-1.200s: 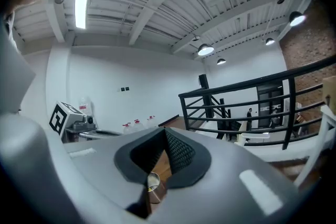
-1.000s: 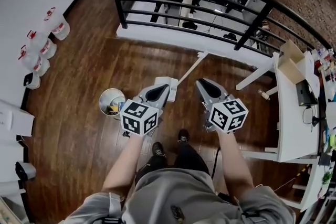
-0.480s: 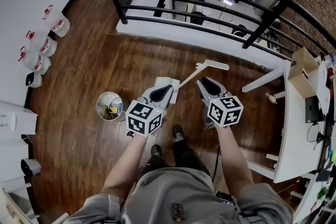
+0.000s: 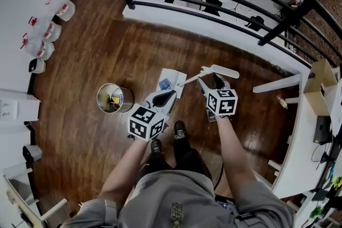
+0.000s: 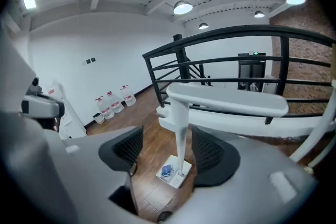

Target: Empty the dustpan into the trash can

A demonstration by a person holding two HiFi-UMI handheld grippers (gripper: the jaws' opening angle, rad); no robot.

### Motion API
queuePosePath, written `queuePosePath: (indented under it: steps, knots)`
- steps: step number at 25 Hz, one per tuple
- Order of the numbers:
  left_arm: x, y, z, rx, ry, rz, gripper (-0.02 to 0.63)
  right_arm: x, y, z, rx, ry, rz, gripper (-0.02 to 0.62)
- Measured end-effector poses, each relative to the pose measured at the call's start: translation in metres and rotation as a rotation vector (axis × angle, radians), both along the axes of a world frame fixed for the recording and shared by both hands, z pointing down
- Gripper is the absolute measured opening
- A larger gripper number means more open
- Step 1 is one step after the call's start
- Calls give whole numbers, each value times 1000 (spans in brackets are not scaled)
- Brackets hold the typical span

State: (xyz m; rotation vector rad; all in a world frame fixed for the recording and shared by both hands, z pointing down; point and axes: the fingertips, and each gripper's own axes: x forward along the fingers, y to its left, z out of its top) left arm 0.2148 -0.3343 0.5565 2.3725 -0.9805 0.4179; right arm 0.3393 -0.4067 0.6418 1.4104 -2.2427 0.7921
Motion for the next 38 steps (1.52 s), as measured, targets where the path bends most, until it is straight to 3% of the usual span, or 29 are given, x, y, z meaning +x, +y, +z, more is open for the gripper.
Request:
queuePosePath:
  steps: [10,14,18,28,38]
  knots:
    - [-9,-17,11,-37,-40,-71,3,-11,-49,31,-2,4,17,282]
    - [-21,-19,15,-42,-50,-106,3,-15,-60,34,5,33,9,201]
    - [-37,-13,18,-54,-61,-154,3,-15,-63,30,28,46,-5,193]
    - [-97,13,18,-59,-121,-281,3,-45,-74,-27,140,72,-124,193]
    - [-148,59,17,-52,-158,-383,3,-86,-62,-110,214,5,-194,193]
